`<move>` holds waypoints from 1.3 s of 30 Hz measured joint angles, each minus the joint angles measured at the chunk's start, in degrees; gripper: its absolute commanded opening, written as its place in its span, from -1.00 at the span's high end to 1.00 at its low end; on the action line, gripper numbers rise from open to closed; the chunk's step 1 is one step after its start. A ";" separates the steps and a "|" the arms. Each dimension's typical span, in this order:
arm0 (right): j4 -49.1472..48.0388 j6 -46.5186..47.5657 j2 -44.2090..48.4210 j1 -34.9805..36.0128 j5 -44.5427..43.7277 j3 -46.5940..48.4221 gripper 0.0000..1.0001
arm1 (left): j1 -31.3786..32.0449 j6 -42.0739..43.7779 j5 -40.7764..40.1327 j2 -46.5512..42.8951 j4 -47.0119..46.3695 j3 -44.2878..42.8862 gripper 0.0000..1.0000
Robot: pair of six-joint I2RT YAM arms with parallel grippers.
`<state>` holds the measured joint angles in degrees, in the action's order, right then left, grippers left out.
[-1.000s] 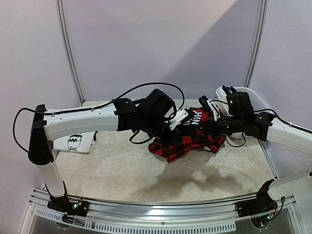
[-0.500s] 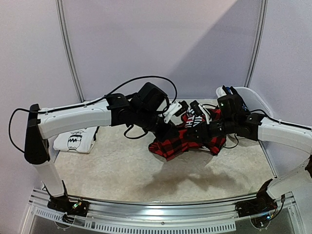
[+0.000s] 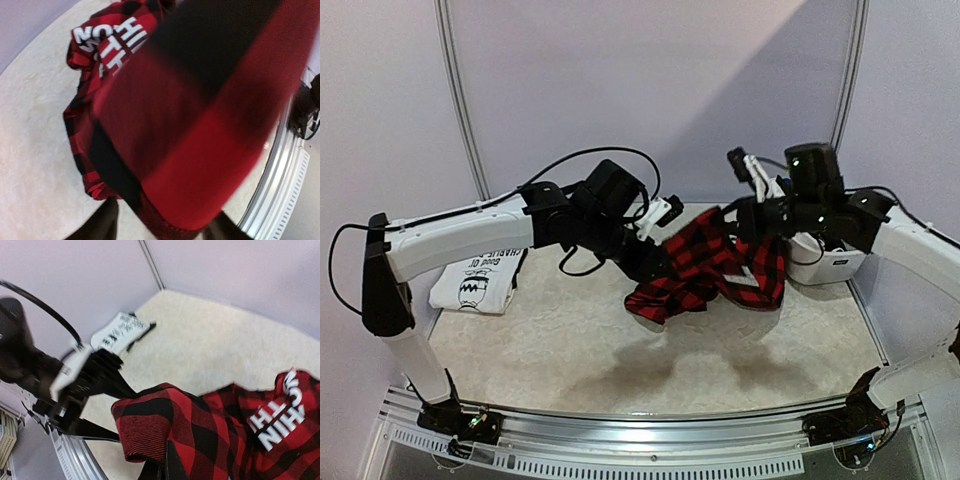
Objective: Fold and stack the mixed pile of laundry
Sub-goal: Pass from the left arm to the right, then pick up the crumpled shirt from the center of the board.
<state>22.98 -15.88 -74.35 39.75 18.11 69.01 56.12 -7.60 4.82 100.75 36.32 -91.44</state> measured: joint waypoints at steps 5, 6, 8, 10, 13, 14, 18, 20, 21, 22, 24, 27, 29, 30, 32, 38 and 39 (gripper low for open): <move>3.61 0.94 3.76 0.00 -4.92 13.84 1.00 | -1.90 0.46 -5.14 -8.26 -0.07 5.88 -0.40; 3.87 1.03 4.31 0.00 -5.75 15.93 1.00 | -2.10 0.46 -5.75 -9.60 -0.15 6.84 -0.39; 4.63 1.25 4.85 0.13 -7.02 19.37 1.00 | -2.19 0.46 -6.16 -11.19 -0.61 8.48 -0.39; 5.66 1.64 4.70 0.59 -8.44 22.62 1.00 | -2.21 0.44 -6.27 -11.47 -1.42 10.23 -0.38; 7.56 2.43 3.28 1.81 -10.14 27.74 1.00 | -2.25 0.20 -6.36 -10.84 -1.79 13.00 -0.38; 8.50 2.95 2.21 2.45 -10.80 30.51 1.00 | -2.29 0.11 -6.34 -10.45 -1.92 13.57 -0.39; 9.66 4.85 -1.09 3.98 -12.04 37.75 1.00 | -3.30 -0.22 -5.33 -7.67 -3.48 14.45 -0.41; 9.64 5.60 -1.90 4.13 -12.76 39.15 1.00 | -4.70 -0.63 -3.69 -6.19 -4.20 14.45 -0.41; 9.62 5.79 -2.19 4.15 -13.33 39.45 1.00 | -5.68 -0.85 -2.78 -5.44 -4.52 14.47 -0.40; 9.64 5.92 -2.45 4.17 -14.05 39.63 1.00 | -6.56 -1.18 -2.12 -4.57 -5.11 14.49 -0.37; 9.62 5.95 -2.89 4.37 -15.89 39.98 1.00 | -7.85 -1.53 -1.64 -3.80 -5.81 14.51 -0.29; 9.66 6.03 -3.67 5.33 -20.09 41.03 1.00 | -8.52 -2.27 -0.22 -2.12 -7.56 14.47 -0.23; 10.03 6.64 -4.59 6.43 -23.32 42.84 1.00 | -8.24 -2.36 0.96 -0.57 -8.55 14.40 -0.22; 10.10 7.06 -5.14 6.86 -24.41 43.78 1.00 | -8.07 -2.34 1.44 0.42 -8.87 14.29 -0.22; 10.23 7.82 -6.29 7.54 -26.75 45.90 1.00 | -7.74 -2.32 2.29 2.56 -9.38 14.05 -0.20; 10.32 9.46 -7.96 7.76 -32.41 46.86 1.00 | -7.58 -1.86 3.76 8.02 -9.77 12.74 -0.12; 10.38 9.70 -8.20 7.76 -32.92 46.90 1.00 | -7.56 -1.79 3.93 8.74 -9.81 12.52 -0.12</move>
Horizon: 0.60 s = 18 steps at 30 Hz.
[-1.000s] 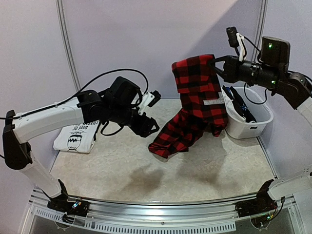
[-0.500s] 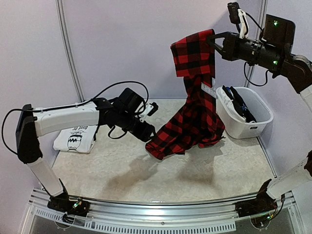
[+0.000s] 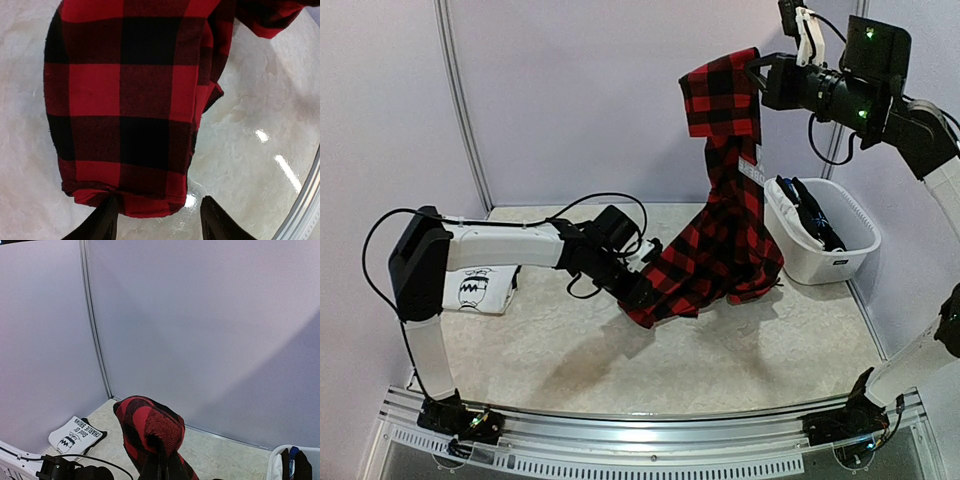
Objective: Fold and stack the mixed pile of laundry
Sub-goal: Pick up the crumpled shirt from the center of the board.
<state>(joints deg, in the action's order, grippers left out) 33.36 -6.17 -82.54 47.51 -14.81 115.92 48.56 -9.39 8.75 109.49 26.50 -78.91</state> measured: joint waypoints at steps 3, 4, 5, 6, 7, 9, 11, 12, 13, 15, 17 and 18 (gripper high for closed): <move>0.13 0.76 -0.81 0.00 -1.18 0.42 1.00 | 0.33 0.15 0.52 1.27 -0.09 -0.24 -0.11; 0.15 1.01 -1.05 0.00 -1.36 0.63 1.00 | 0.55 0.17 0.74 1.42 -0.04 -0.28 -0.11; 0.13 1.20 -1.25 0.02 -1.46 0.79 1.00 | 0.76 0.22 0.92 1.51 -0.07 -0.42 -0.10; 0.13 1.38 -1.33 0.00 -1.51 0.81 1.00 | 1.09 0.33 1.07 1.66 -0.07 -0.70 -0.10; 0.13 1.60 -1.44 0.02 -1.60 0.81 1.00 | 1.42 0.39 1.18 1.84 -0.11 -1.09 -0.08; 0.13 2.03 -1.62 0.02 -1.66 0.81 1.00 | 2.05 0.57 1.25 2.40 -0.13 -1.97 -0.02; 0.13 2.45 -1.81 0.02 -1.81 0.81 1.00 | 2.58 0.81 1.20 3.43 -0.13 -3.04 0.04; 0.13 2.64 -1.92 0.02 -1.86 0.81 1.00 | 2.75 0.98 1.14 4.09 -0.11 -3.56 0.08; 0.13 2.84 -1.99 0.02 -1.95 0.81 1.00 | 2.82 1.07 1.05 4.72 -0.11 -3.96 0.15; 0.15 3.32 -2.08 0.02 -2.10 0.81 1.00 | 2.89 1.33 0.44 5.84 0.04 -4.24 0.31; 0.20 3.74 -2.08 0.02 -2.21 0.81 1.00 | 2.89 1.44 -0.63 6.51 0.42 -4.35 0.47; 0.22 3.82 -2.05 0.02 -2.23 0.81 1.00 | 2.89 1.46 -1.18 6.78 0.70 -4.37 0.58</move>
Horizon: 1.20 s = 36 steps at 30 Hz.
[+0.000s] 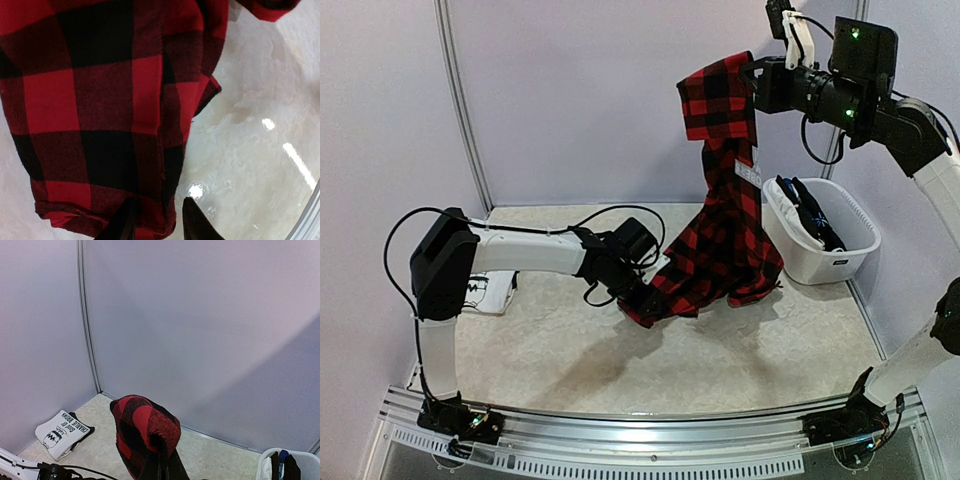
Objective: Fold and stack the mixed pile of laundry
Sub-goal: Pick up the crumpled shirt from the center of the board.
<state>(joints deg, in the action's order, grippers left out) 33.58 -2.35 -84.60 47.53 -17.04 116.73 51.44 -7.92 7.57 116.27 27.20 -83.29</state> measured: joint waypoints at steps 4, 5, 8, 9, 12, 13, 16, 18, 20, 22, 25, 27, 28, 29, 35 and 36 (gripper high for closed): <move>0.46 0.37 0.00 0.00 -0.09 0.00 1.00 | 0.00 0.24 -2.01 0.11 0.85 -0.26 1.00; 0.59 0.52 0.00 0.00 -0.13 0.00 1.00 | 0.00 0.28 -2.34 0.11 1.01 -0.42 1.00; 0.98 0.98 0.00 0.00 -0.33 0.00 1.00 | 0.00 0.24 -3.26 0.11 1.29 -1.14 1.00; 1.11 1.14 0.00 0.00 -0.42 0.00 1.00 | 0.00 0.22 -3.50 0.04 1.42 -1.42 1.00; 1.14 1.25 0.00 0.00 -0.52 0.00 1.00 | 0.00 0.20 -3.89 -0.39 1.75 -1.95 1.00; 1.14 1.49 0.00 0.00 -0.61 0.00 1.00 | 0.00 0.15 -4.15 -0.68 2.12 -2.10 1.00; 1.07 2.62 0.28 0.00 -0.68 -0.11 1.00 | -0.04 -0.28 -5.14 -2.69 3.87 -2.16 1.00; 0.96 3.32 1.03 0.00 -0.68 -0.63 1.00 | -0.35 -0.52 -5.97 -5.27 5.33 -2.16 1.00; 0.72 4.13 2.34 0.00 -0.48 -1.60 1.00 | -0.68 -0.57 -7.19 -8.98 6.99 -2.14 1.00; 0.24 4.98 4.22 0.00 0.33 -2.75 1.00 | -1.27 -0.55 -8.31 -13.66 8.61 -2.14 1.00; -0.92 6.19 7.65 0.00 2.64 -4.50 1.00 | -2.75 -0.42 -9.79 -21.22 11.30 -2.34 1.00; -1.77 6.80 9.92 0.00 3.89 -5.42 1.00 | -3.63 -0.20 -10.64 -25.05 13.22 -2.95 1.00; -2.19 7.10 11.19 0.00 4.48 -5.75 1.00 | -4.04 -0.02 -11.17 -27.15 14.43 -3.43 1.00; -2.47 7.26 12.20 0.00 5.07 -5.97 1.00 | -4.50 0.22 -11.65 -29.29 15.76 -4.04 1.00; -3.65 8.70 18.45 0.02 9.20 -5.99 1.00 | -5.88 1.77 -14.25 -37.11 24.28 -11.34 1.00; -3.56 8.94 19.15 0.02 9.92 -5.57 1.00 | -6.01 2.05 -14.43 -37.77 25.44 -12.79 1.00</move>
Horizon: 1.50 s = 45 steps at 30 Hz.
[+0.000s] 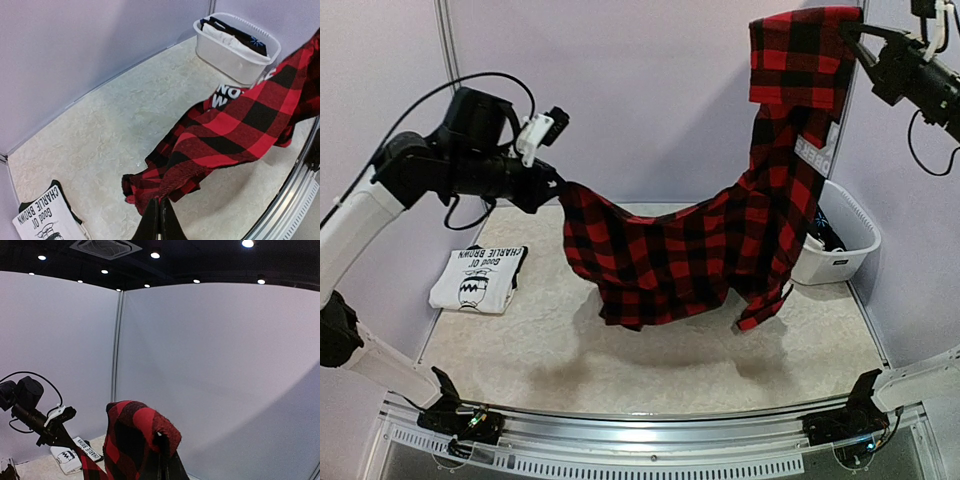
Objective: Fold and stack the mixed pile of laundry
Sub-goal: Pick up the crumpled shirt from the center of the board, then flatten out the crumpled shirt at the center of the board.
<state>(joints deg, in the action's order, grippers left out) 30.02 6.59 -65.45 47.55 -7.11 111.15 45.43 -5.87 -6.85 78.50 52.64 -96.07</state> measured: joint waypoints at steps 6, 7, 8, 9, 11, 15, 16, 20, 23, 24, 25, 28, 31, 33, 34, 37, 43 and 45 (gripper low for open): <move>-0.07 0.35 1.90 0.02 5.35 3.54 1.00 | -0.17 1.84 0.66 -2.58 7.78 -12.92 1.00; -0.11 0.13 2.19 0.02 6.69 4.00 1.00 | -0.17 2.05 1.18 -3.06 8.59 -14.78 1.00; -0.17 -0.02 2.40 0.02 7.80 4.35 1.00 | -0.17 2.27 1.70 -3.78 9.22 -16.15 1.00; -0.35 -0.42 2.71 0.02 9.38 4.85 1.00 | -0.17 2.51 2.29 -4.76 9.66 -17.07 1.00; -0.68 -1.42 3.17 0.02 11.85 5.68 1.00 | -0.17 2.73 3.23 -6.62 10.67 -18.73 1.00; -1.36 -3.85 4.11 0.02 16.83 8.63 1.00 | -0.17 3.10 4.70 -9.79 12.87 -25.40 1.00; -1.53 -4.17 4.31 0.02 17.55 9.27 1.00 | -0.17 3.13 5.03 -10.34 13.14 -27.43 1.00; -3.56 -5.03 5.70 0.04 20.63 11.89 1.00 | -0.20 2.86 6.73 -11.54 12.76 -35.54 1.00; -6.62 -4.50 5.75 0.04 22.86 13.97 1.00 | -0.20 2.25 7.58 -12.35 10.60 -39.10 1.00; -7.72 -3.87 5.40 0.04 23.30 14.73 1.00 | -0.20 1.92 7.50 -12.52 9.31 -39.28 1.00; -8.85 -3.08 4.83 0.04 23.41 15.67 1.00 | -0.20 1.64 7.04 -12.55 8.02 -39.12 1.00; -12.00 0.70 2.01 0.04 21.59 18.27 1.00 | -0.20 0.85 3.02 -10.88 5.51 -38.14 1.00; -16.55 7.43 -3.02 0.04 16.06 19.91 1.00 | -0.24 0.74 -2.49 -5.73 3.61 -39.54 1.00; -18.80 11.52 -7.02 0.04 13.66 20.35 1.00 | -0.24 1.38 -3.54 -2.16 2.21 -40.98 1.00; -19.87 13.25 -9.11 0.04 13.09 20.33 1.00 | -0.24 1.75 -3.48 -0.52 1.46 -41.27 1.00; -22.99 15.91 -13.81 0.04 13.44 19.39 1.00 | -0.24 3.02 -3.17 1.49 0.31 -41.20 1.00; -29.18 15.21 -15.12 0.04 18.08 17.84 1.00 | -0.24 4.39 -0.35 -4.17 -4.70 -40.46 1.00; -32.02 14.12 -13.44 0.04 19.71 17.88 1.00 | -0.24 4.37 0.87 -6.88 -7.41 -40.46 1.00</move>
<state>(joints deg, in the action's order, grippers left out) -2.00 20.71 -78.89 47.59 12.60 129.03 45.19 -1.50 -5.98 71.61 45.23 -136.53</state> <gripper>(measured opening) 0.008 0.004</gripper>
